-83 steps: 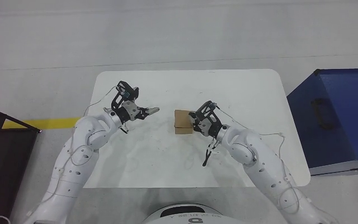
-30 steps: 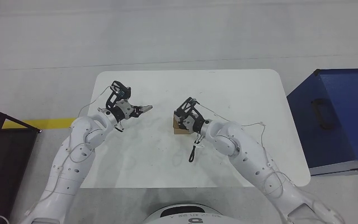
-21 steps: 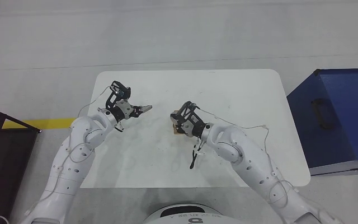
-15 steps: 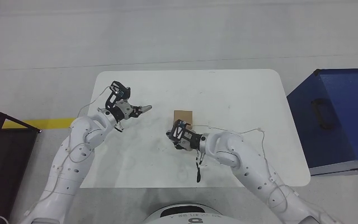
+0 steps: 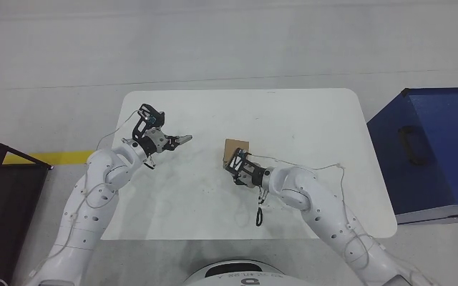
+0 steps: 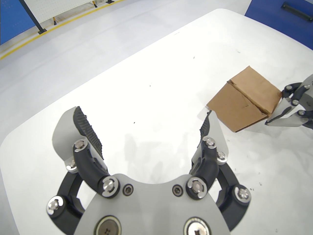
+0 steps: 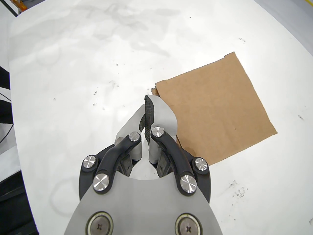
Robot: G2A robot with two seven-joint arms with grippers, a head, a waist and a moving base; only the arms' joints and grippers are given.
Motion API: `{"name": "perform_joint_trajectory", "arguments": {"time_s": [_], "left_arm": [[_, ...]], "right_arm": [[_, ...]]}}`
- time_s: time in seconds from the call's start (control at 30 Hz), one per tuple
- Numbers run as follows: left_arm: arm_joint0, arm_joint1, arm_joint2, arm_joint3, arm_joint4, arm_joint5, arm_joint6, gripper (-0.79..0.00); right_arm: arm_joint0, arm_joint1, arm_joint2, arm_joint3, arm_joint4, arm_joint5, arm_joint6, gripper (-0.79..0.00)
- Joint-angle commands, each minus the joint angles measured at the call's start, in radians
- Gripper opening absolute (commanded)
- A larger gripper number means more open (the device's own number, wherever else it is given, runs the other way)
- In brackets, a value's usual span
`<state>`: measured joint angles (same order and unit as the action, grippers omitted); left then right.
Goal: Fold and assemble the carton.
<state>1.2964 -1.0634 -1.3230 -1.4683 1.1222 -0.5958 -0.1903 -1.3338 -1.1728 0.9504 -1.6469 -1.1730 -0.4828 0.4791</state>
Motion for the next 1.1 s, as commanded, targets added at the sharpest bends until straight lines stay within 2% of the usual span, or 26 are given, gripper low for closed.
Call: {"name": "perform_joint_trajectory", "arguments": {"time_s": [0.0, 0.17, 0.3, 0.4, 0.63, 0.67, 0.7, 0.73, 0.77, 0.87, 1.0, 1.07], "left_arm": [[-0.001, 0.000, 0.001, 0.000, 0.000, -0.001, 0.000, 0.000], [-0.004, 0.000, 0.003, 0.002, -0.002, 0.000, -0.003, 0.000], [-0.007, 0.001, -0.001, 0.004, -0.002, -0.002, -0.006, 0.000], [-0.009, 0.002, -0.003, 0.007, -0.003, -0.006, -0.007, 0.000], [-0.017, 0.002, -0.001, 0.011, -0.012, -0.024, -0.007, 0.000], [-0.018, 0.003, -0.001, 0.014, -0.018, -0.028, -0.004, 0.000], [-0.018, 0.002, -0.004, 0.017, -0.030, -0.032, 0.001, 0.000], [-0.018, 0.003, -0.004, 0.018, -0.033, -0.033, 0.002, 0.000], [-0.018, 0.003, -0.004, 0.018, -0.033, -0.033, 0.002, -0.001], [-0.018, 0.003, -0.005, 0.018, -0.033, -0.034, 0.003, -0.001], [-0.018, 0.003, -0.005, 0.018, -0.033, -0.033, 0.002, 0.000], [-0.018, 0.003, -0.004, 0.018, -0.033, -0.033, 0.002, 0.000]], "right_arm": [[-0.004, 0.002, 0.010, -0.003, 0.001, 0.005, 0.004, -0.785], [-0.014, 0.005, 0.026, -0.023, 0.020, 0.007, -0.011, -0.785], [-0.048, 0.020, 0.075, -0.070, 0.122, -0.157, -0.106, -0.785], [-0.096, 0.037, 0.147, -0.129, 0.123, -0.198, -0.152, -0.785], [-0.248, 0.064, 0.325, -0.234, 0.090, -0.114, -0.304, -0.785], [-0.270, 0.067, 0.350, -0.240, 0.097, -0.103, -0.339, -0.723], [-0.291, 0.069, 0.372, -0.244, 0.100, -0.103, -0.369, -0.406], [-0.298, 0.070, 0.379, -0.245, 0.101, -0.104, -0.377, 0.000], [-0.298, 0.070, 0.379, -0.245, 0.101, -0.104, -0.377, -0.784], [-0.300, 0.070, 0.381, -0.245, 0.101, -0.103, -0.381, -0.755], [-0.298, 0.070, 0.379, -0.245, 0.101, -0.104, -0.377, -0.482], [-0.298, 0.070, 0.379, -0.245, 0.101, -0.104, -0.377, -0.373]]}}
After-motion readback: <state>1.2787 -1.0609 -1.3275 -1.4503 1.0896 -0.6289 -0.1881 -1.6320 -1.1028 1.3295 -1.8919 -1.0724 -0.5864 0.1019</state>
